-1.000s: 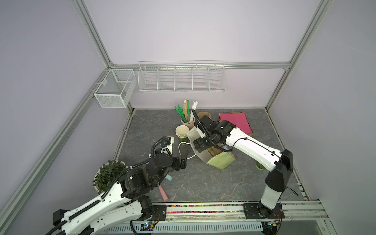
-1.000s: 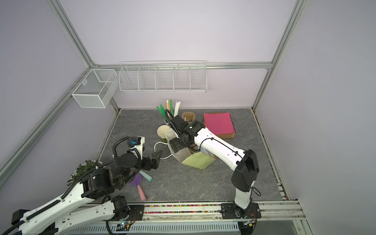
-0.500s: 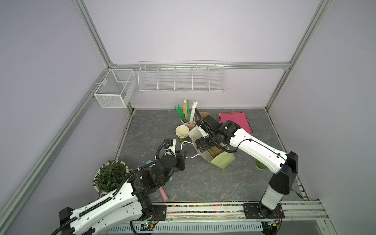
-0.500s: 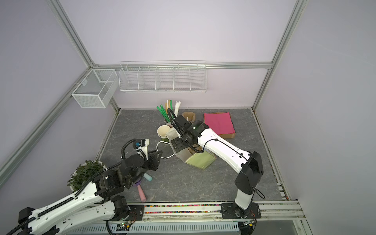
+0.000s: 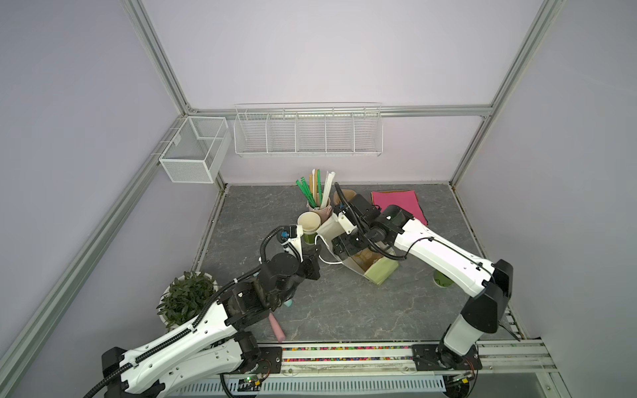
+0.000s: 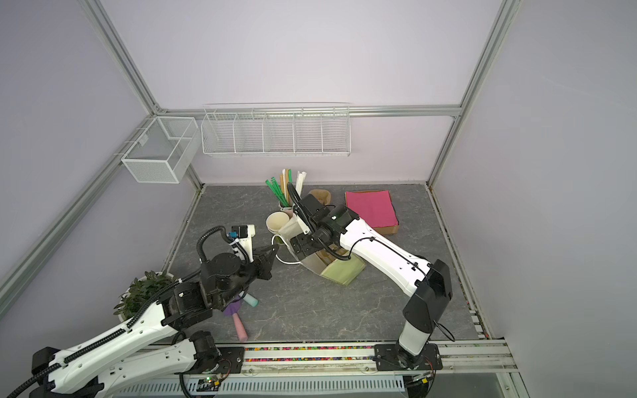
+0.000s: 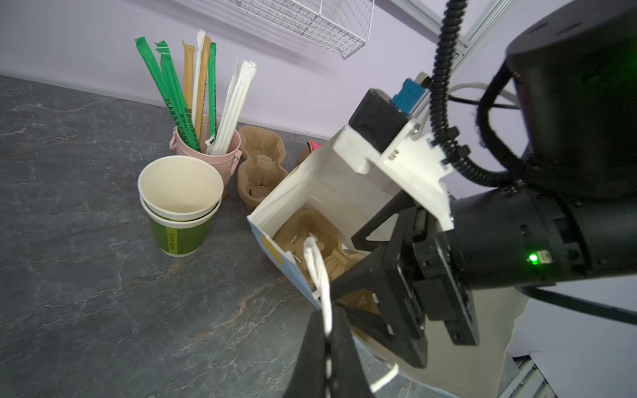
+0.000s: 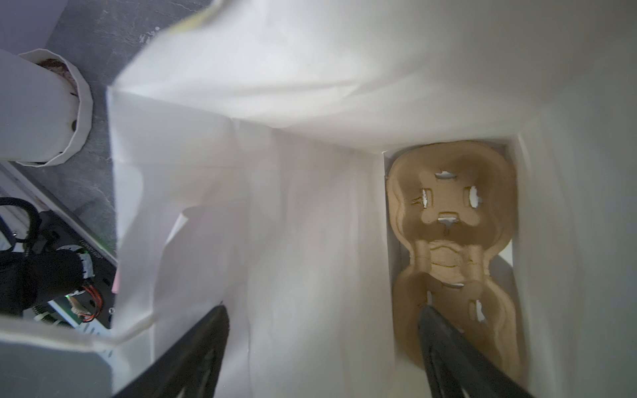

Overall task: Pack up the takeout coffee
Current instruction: 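Grasp the bag's nearer rope handle with the left gripper while the right gripper rises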

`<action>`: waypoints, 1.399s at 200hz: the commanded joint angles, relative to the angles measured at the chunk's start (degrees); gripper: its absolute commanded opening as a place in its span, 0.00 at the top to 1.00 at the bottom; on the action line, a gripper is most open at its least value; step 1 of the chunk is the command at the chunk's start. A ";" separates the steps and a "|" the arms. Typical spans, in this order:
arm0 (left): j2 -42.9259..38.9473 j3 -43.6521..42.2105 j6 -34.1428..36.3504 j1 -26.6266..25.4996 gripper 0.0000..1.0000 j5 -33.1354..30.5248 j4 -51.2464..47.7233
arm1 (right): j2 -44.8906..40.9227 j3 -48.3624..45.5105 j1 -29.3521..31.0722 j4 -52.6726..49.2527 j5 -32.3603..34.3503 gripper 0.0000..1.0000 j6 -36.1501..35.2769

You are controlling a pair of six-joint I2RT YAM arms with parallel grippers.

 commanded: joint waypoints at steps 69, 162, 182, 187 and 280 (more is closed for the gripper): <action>1.89 7.15 -0.22 1.25 1.00 1.77 -3.15 | -3.70 -1.20 -2.79 1.23 -15.51 0.12 -4.86; 2.86 8.39 0.64 7.01 1.00 7.52 -5.60 | -6.91 -4.75 -4.53 2.99 -23.85 0.11 -12.00; 3.20 8.83 1.06 7.01 1.00 8.00 -5.65 | -7.04 -5.13 -4.29 2.96 -24.29 0.10 -13.15; 3.25 9.03 1.10 7.12 1.00 7.96 -5.62 | -7.01 -5.26 -4.14 3.03 -24.18 0.10 -13.41; 5.96 12.92 1.92 7.23 1.00 10.55 -8.00 | -12.07 -9.50 -2.63 8.07 -28.05 0.08 -17.62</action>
